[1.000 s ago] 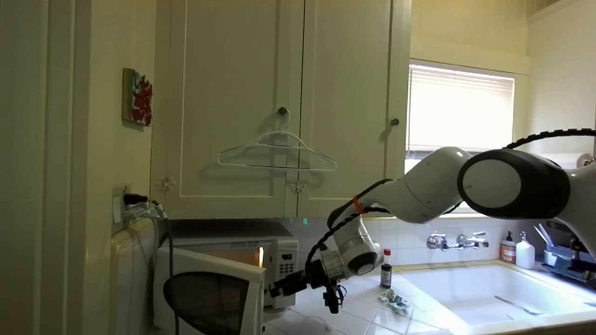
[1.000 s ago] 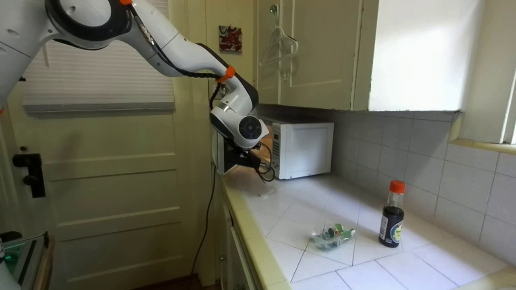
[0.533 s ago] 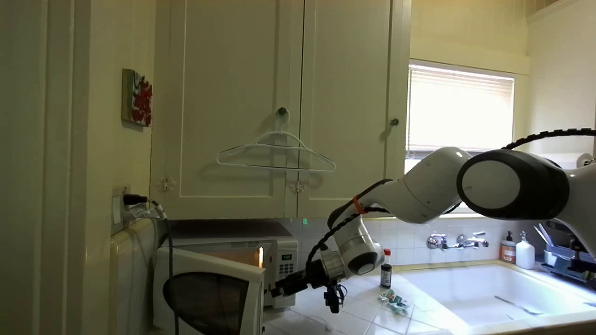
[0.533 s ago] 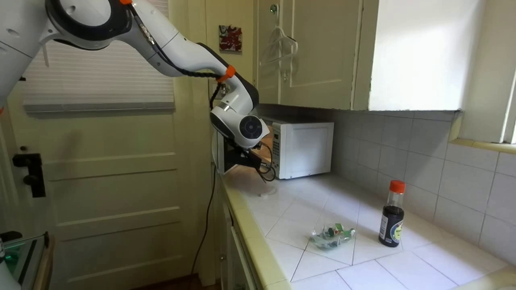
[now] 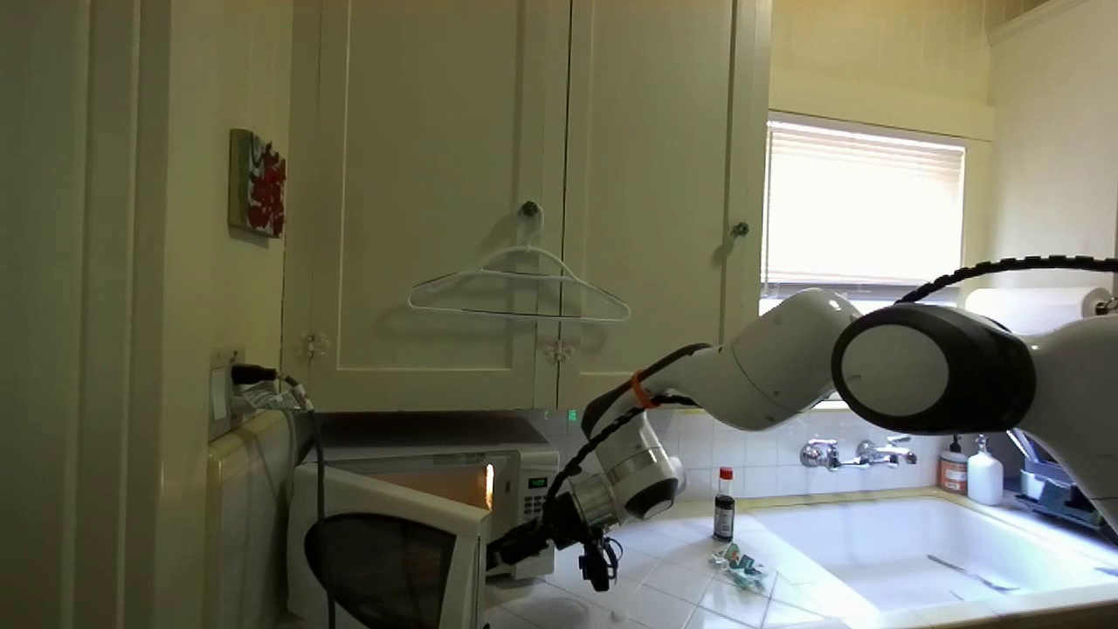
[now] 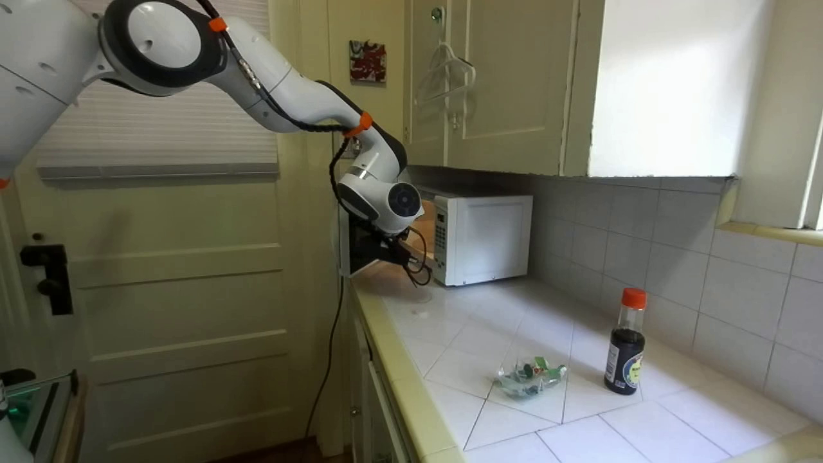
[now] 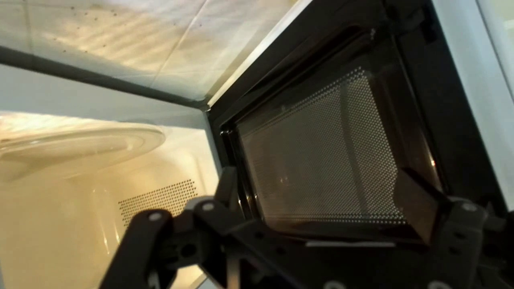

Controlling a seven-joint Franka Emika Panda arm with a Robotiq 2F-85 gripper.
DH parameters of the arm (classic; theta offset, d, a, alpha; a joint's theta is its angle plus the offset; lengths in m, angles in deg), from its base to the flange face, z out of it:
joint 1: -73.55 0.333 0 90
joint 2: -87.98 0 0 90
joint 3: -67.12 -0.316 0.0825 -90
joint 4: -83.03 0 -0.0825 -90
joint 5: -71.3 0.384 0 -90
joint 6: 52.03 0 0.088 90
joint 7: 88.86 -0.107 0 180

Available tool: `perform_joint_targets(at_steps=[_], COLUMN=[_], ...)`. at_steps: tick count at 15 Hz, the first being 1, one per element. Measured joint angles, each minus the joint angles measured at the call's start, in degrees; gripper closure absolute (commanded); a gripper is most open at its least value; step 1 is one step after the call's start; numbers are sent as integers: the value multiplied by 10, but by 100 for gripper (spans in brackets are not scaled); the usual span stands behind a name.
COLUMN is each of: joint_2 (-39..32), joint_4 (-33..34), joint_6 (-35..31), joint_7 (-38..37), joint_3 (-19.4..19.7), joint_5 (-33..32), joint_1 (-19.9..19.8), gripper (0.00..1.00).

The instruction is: Open the microwave door.

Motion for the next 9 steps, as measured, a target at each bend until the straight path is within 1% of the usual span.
perform_joint_targets(at_steps=[3, 9], joint_2=[-15, -40], joint_4=[20, 74], joint_6=[18, 59], joint_7=[-47, -98], joint_3=[-5, -27], joint_5=[-54, -136], joint_1=[14, 34], gripper=[0, 0])
